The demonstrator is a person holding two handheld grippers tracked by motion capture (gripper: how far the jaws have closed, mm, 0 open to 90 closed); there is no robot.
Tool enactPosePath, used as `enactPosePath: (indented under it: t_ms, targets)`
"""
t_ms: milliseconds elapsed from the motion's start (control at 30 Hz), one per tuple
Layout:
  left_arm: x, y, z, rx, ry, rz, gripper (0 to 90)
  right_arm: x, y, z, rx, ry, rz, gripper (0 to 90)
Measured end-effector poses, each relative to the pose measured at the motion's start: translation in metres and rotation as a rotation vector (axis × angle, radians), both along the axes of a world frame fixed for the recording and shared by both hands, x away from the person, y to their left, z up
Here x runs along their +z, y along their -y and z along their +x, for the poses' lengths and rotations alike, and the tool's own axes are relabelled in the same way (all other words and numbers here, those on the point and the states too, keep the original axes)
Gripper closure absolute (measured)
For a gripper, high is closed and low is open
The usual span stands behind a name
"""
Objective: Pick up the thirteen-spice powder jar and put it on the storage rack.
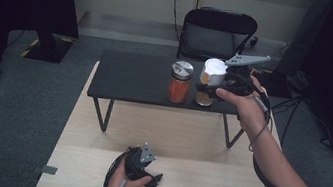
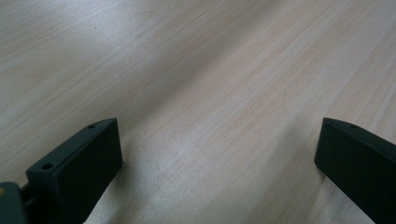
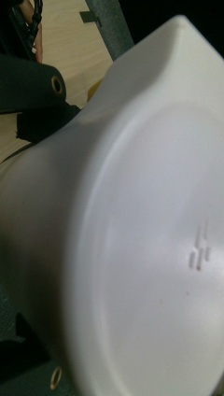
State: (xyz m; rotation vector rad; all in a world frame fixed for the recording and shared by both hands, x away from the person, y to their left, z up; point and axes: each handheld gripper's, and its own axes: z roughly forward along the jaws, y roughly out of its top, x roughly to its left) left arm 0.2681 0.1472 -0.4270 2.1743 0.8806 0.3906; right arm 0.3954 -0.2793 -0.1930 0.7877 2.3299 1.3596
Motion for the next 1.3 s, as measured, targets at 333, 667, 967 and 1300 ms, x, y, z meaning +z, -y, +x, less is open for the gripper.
enactPosePath:
  t_ms: [333, 667, 967, 1300]
  targets:
    - [0.000, 0.000, 0.000, 0.000, 0.000, 0.000, 0.1, 0.000, -0.003, -0.003, 0.003, 0.020, -0.017, 30.4]
    - [0.000, 0.000, 0.000, 0.000, 0.000, 0.000, 0.1, 0.000, 0.001, -0.003, 0.008, 0.018, -0.004, 26.4]
    - [0.000, 0.000, 0.000, 0.000, 0.000, 0.000, 0.1, 0.002, 0.010, -0.005, -0.023, -0.007, 0.010, 12.6]
    - [0.000, 0.000, 0.000, 0.000, 0.000, 0.000, 0.1, 0.002, 0.011, -0.012, -0.028, -0.010, 0.001, 0.5]
